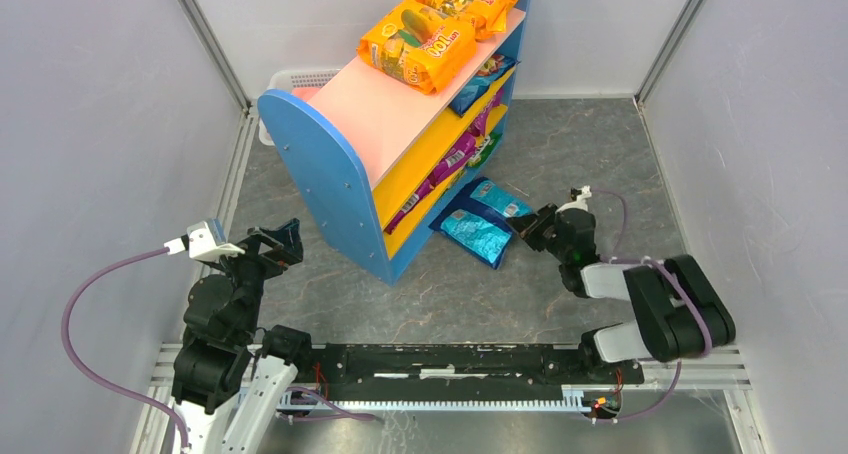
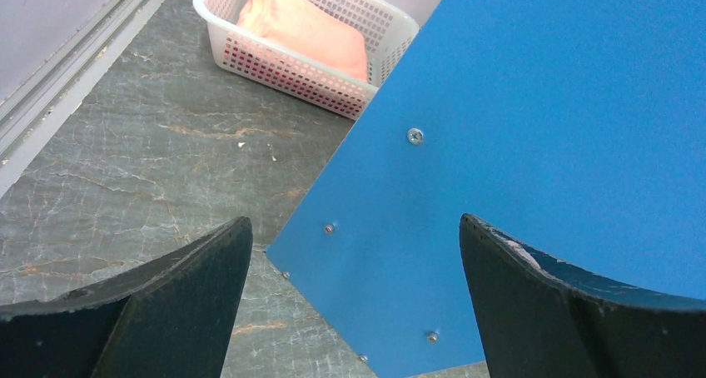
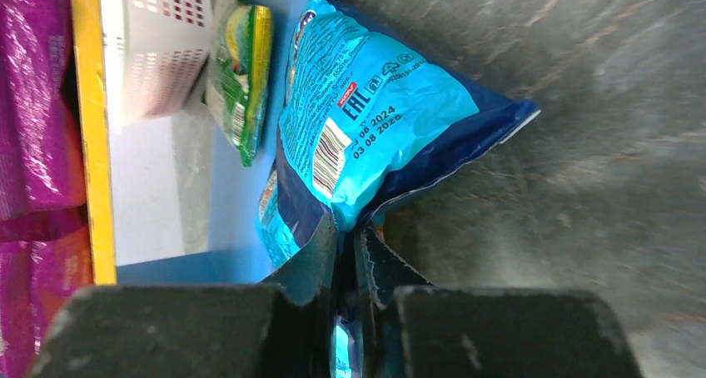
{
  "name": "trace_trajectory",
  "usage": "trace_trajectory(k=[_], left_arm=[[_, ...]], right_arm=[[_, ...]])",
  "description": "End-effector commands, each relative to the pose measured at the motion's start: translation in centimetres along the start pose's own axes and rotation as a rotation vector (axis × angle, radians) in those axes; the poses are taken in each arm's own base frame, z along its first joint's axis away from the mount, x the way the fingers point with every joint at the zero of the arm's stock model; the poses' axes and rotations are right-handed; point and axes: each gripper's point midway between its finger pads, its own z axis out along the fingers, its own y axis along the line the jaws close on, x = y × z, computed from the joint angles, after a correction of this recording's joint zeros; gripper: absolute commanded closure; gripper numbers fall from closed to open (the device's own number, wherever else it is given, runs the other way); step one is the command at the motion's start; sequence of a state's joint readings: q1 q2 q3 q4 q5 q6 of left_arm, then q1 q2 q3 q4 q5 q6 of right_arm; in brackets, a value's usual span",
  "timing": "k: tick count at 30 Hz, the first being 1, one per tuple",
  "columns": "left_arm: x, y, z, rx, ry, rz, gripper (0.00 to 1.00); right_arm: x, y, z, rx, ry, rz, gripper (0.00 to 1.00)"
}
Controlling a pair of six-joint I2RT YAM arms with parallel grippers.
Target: Place and organize the candy bags onto the shelf
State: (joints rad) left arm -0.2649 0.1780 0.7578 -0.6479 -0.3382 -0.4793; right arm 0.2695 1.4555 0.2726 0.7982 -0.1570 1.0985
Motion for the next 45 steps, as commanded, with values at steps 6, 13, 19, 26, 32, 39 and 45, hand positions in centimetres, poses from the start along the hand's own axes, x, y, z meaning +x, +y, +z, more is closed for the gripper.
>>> trace_trajectory(k=[6, 13, 19, 26, 32, 39, 45], left_arm=[[-0.9, -0.3, 0.1, 0.019, -0.036, 0.032, 0.00], [-0.9, -0.3, 0.0, 0.022, -0.038, 0.030, 0.00], [-1.0, -0.4, -0.1, 0.025, -0.042, 0.028, 0.00], [-0.9, -0.3, 0.0, 0.021, -0.037, 0.030, 0.00], [-0.8, -0.3, 0.1, 0.022, -0.034, 0.031, 0.00], [-0.8, -0.4, 0.1, 0.024, -0.030, 0.032, 0.00], [-0.7, -0.5, 0.2, 0.025, -0.027, 0.033, 0.00]], right_arm=[[-2.7, 0.5, -4.1, 0.030, 0.100, -0.220, 1.00], [-5.3, 6.3, -7.1, -0.104, 0.079, -0.284, 1.00], [-4.9, 5.9, -7.6, -0.029, 0.171, -0.249, 1.00], [-2.9, -0.6, -6.1, 0.035, 0.283, -0.168, 0.67], [-2.4, -5.0, -7.0, 0.039, 0.274, -0.108, 0.35], [-1.1, -8.3, -8.5, 0.059, 0.311, -0.063, 0.11], [1.0, -8.6, -8.1, 0.002, 0.341, -0.021, 0.02]])
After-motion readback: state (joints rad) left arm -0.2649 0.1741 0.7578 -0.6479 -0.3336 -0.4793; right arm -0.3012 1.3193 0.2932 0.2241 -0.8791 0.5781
